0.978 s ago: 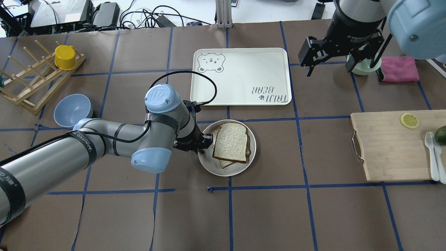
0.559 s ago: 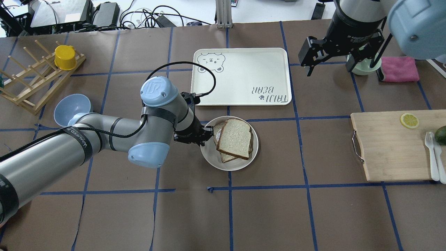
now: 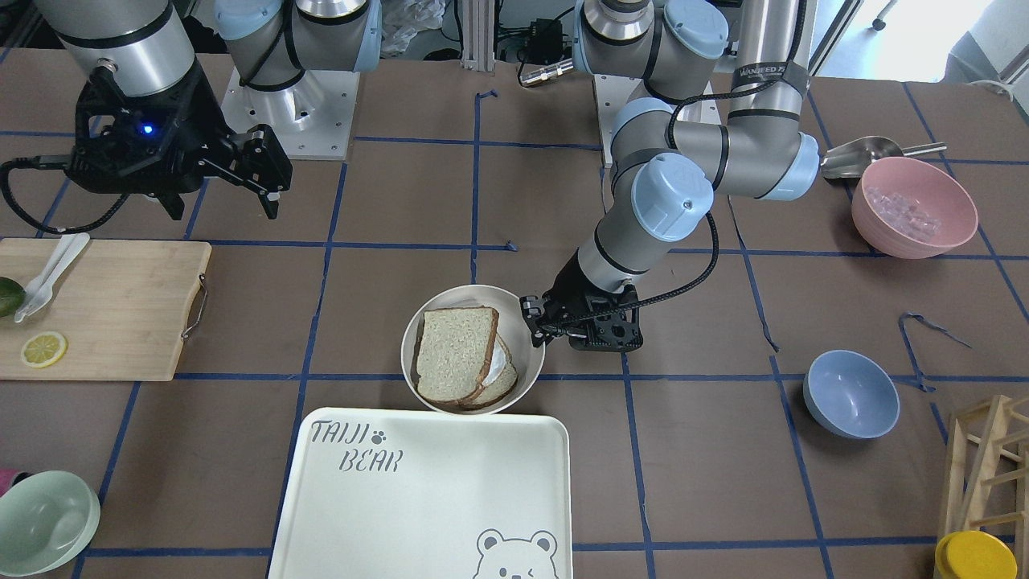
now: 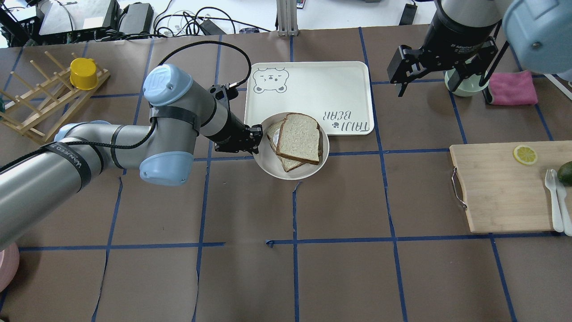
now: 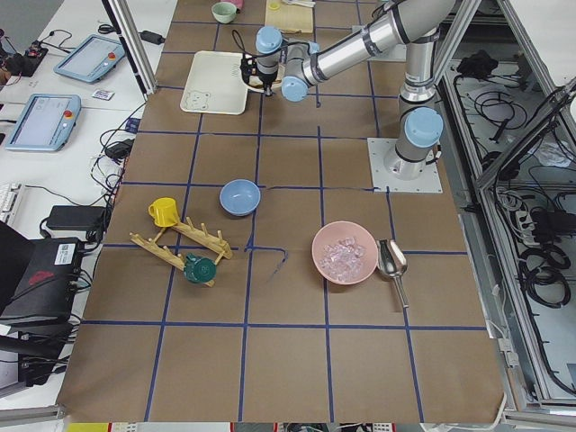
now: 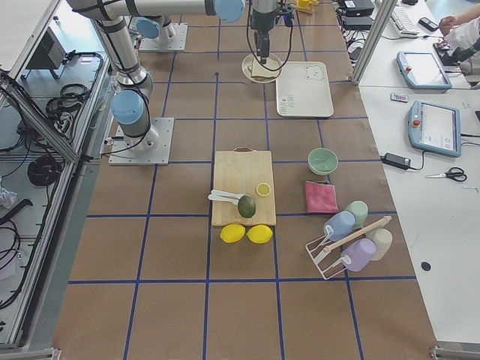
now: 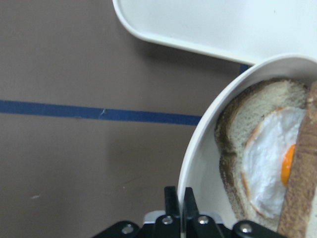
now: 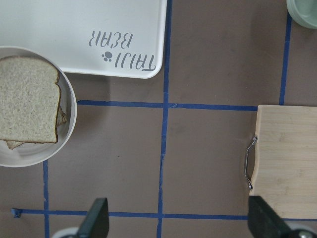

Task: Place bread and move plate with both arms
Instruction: 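Slide the plate with the left gripper onto the bear tray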

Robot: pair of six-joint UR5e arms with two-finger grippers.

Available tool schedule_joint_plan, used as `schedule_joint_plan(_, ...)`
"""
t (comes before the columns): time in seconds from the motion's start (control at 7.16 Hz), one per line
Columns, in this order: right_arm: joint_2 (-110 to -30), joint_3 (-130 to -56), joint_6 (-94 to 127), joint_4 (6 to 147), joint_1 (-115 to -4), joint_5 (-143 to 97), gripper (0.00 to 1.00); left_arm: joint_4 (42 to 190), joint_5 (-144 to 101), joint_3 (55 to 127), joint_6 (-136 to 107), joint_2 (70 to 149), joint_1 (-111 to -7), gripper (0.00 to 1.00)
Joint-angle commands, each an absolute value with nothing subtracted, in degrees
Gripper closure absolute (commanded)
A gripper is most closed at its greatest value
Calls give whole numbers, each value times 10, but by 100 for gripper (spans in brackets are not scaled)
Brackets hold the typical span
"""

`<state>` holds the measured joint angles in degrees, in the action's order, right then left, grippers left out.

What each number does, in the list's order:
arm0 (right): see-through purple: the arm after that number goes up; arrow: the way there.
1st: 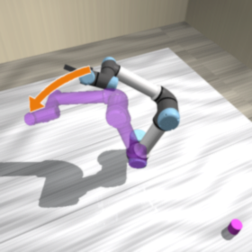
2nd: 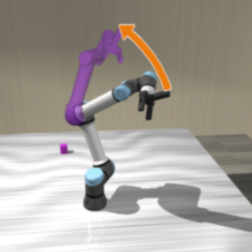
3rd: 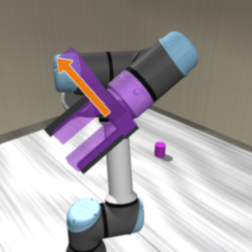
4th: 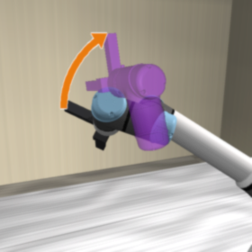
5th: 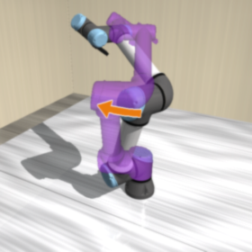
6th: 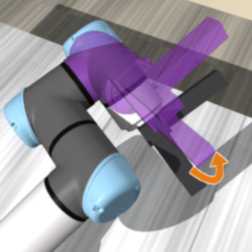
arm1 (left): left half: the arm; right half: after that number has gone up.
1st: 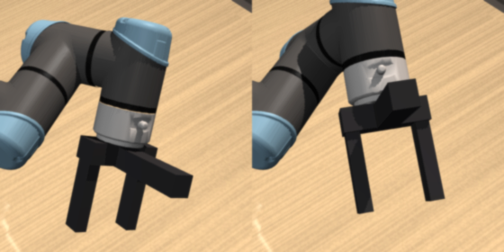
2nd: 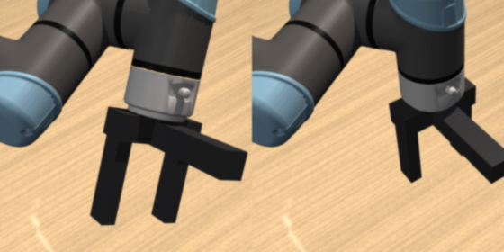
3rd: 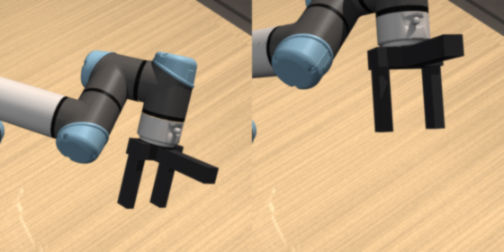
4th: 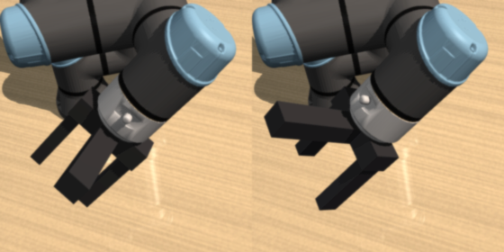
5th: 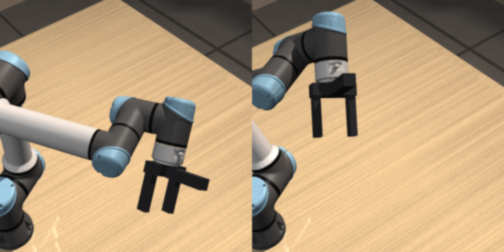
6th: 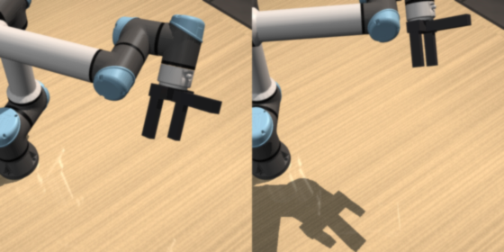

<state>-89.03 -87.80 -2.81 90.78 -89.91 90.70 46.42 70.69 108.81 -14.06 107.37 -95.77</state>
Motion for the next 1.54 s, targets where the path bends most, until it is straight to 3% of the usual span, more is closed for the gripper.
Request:
schedule_joint_plan(0.0,-890,-878,-31,910,-897,909,0,524,707,964,-120,1130,-954,100)
schedule_joint_plan(0.56,-890,-879,-26,927,-894,911,0,519,704,836,-127,1264,-954,100)
schedule_joint_plan(1.4,-889,-880,-28,927,-894,915,0,474,701,829,-134,1316,-961,100)
